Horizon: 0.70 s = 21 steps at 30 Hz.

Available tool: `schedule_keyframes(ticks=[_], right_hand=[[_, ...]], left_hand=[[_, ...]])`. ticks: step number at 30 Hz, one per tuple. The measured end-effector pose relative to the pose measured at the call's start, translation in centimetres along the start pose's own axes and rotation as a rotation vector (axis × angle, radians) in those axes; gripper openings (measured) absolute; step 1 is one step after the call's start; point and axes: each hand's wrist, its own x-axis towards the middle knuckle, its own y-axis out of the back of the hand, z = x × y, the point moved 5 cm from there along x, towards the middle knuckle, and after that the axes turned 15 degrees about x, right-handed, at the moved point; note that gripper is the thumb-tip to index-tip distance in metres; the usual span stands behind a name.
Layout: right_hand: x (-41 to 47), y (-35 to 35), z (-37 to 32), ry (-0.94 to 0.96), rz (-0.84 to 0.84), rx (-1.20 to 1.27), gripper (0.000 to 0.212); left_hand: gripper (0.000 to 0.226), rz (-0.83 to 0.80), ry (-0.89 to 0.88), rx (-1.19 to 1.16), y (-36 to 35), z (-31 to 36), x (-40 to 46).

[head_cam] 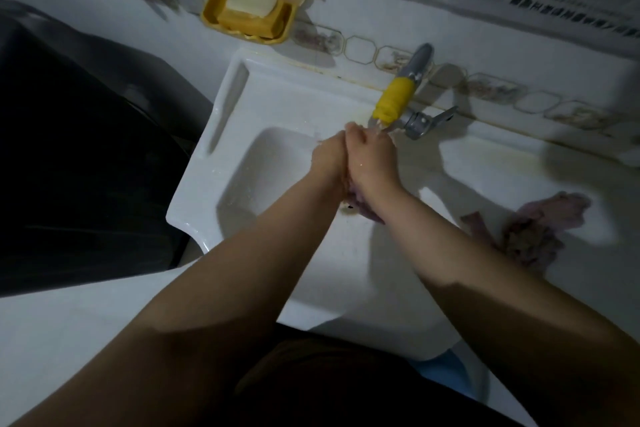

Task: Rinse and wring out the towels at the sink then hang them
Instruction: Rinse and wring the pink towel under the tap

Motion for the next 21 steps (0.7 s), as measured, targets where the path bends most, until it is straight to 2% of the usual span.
schedule_keyframes(ticks=[2, 4, 6, 7, 8, 10, 11, 13, 15, 18, 21], right_hand=[[0.8, 0.6, 0.1, -0.008, -0.004, -0.044, 0.034], [1.9, 1.1, 0.2, -0.024, 0.025, -0.066, 0.036], [1.0, 0.3, 0.0, -0.007, 0.003, -0.058, 0.036], [0.3, -0.3, 0.0, 0.005, -0.016, -0.058, 0.037], [-0.3, -0.8, 0.0, 0.004, -0.037, -0.067, 0.038], [0.0, -0.6, 0.6, -0.009, -0.079, -0.138, 0.040], [0.9, 0.0, 0.9, -0.027, -0.092, -0.148, 0.040], [2.8, 1.3, 1.8, -0.112, -0.139, -0.060, 0.036], [3.1, 2.4, 2.9, -0.218, -0.228, 0.016, 0.029], [2.1, 3.7, 4.3, -0.304, -0.400, 0.218, 0.017], [2.0, 4.7, 4.5, -0.131, -0.362, 0.126, 0.013]], left_hand=[[0.028, -0.097, 0.004, -0.082, -0.9, 0.2, -0.9], [0.035, -0.082, 0.049, 0.001, -1.4, -0.2, -0.8], [0.020, -0.006, -0.036, 0.115, -0.1, 0.7, -0.3], [0.021, -0.018, -0.036, 0.141, 0.5, 0.9, 0.1], [0.032, -0.017, -0.029, 0.165, 0.6, 0.8, 0.1], [0.027, -0.210, 0.057, -0.067, 0.0, -0.1, -1.5], [0.023, -0.306, 0.066, -0.083, -0.3, -0.3, -2.2], [0.032, -0.408, 0.044, -0.049, -0.2, -0.1, -3.0], [0.038, -0.385, -0.016, 0.018, 1.6, 0.4, -2.7], [0.034, -0.339, -0.138, -0.053, 4.2, 0.7, -1.2], [0.021, -0.252, -0.158, -0.128, 5.4, 0.7, -1.0]])
